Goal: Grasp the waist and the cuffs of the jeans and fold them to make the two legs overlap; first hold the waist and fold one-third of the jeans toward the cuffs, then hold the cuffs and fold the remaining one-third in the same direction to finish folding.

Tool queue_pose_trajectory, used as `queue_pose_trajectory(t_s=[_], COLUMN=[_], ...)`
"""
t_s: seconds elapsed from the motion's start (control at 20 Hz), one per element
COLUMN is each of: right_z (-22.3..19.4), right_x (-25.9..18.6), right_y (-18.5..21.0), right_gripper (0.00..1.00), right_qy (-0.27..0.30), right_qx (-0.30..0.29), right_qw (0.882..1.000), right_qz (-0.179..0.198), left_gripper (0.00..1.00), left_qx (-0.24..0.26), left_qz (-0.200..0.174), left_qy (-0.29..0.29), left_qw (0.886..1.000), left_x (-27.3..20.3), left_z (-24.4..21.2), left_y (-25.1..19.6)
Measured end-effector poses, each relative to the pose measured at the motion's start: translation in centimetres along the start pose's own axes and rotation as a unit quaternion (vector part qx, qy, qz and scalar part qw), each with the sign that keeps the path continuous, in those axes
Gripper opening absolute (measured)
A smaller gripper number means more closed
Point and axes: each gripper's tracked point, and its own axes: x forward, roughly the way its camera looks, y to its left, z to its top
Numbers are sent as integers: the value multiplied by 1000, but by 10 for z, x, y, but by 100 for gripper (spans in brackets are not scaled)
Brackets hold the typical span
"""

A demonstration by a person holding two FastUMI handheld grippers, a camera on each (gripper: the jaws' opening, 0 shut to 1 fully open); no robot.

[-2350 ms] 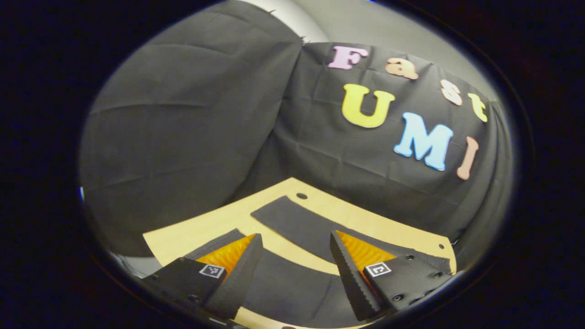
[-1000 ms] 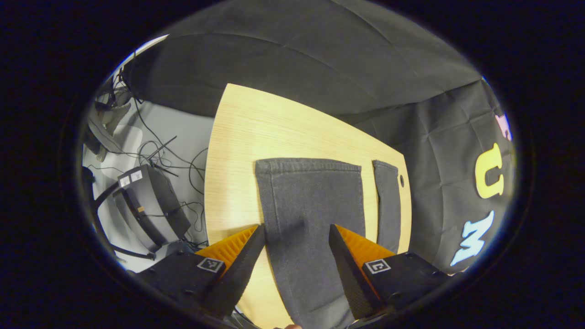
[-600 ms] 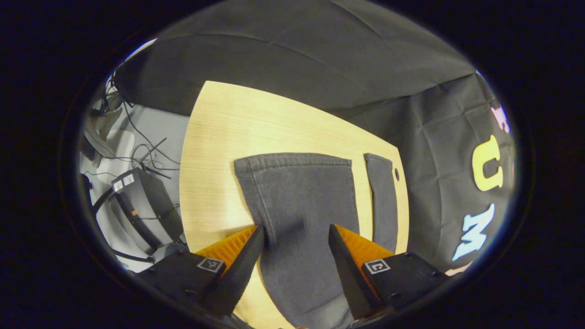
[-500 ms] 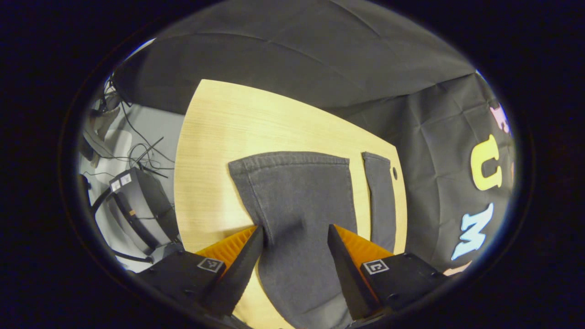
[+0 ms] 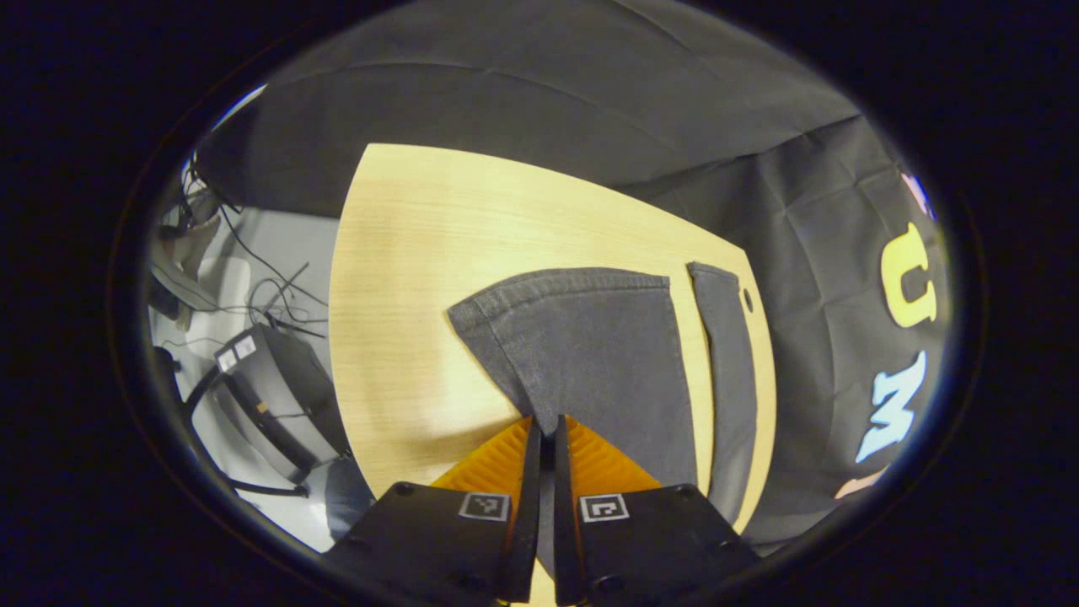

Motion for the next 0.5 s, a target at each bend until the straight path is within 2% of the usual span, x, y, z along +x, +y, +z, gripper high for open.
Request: queue_pose_trajectory(t_s=[0.05, 0.1, 0.2, 0.5], right_z=[0, -1, 2, 16], right_x=[0, -1, -6, -40], right_y=[0, 0, 3, 21], right_gripper=[10, 8, 6, 5], right_qy=[10, 19, 27, 47], right_qx=[13, 20, 23, 0], right_qw=[1000, 999, 999, 994], right_qz=[11, 21, 38, 98], left_gripper=[17, 9, 9, 8], left_qx=[-22, -40, -58, -64], left_qz=[-7, -12, -23, -59], left_qy=[7, 20, 33, 47], left_qw=[1000, 999, 997, 995], left_x=[-2, -3, -7, -27], left_z=[0, 5, 3, 4], left_y=[4, -1, 0, -27])
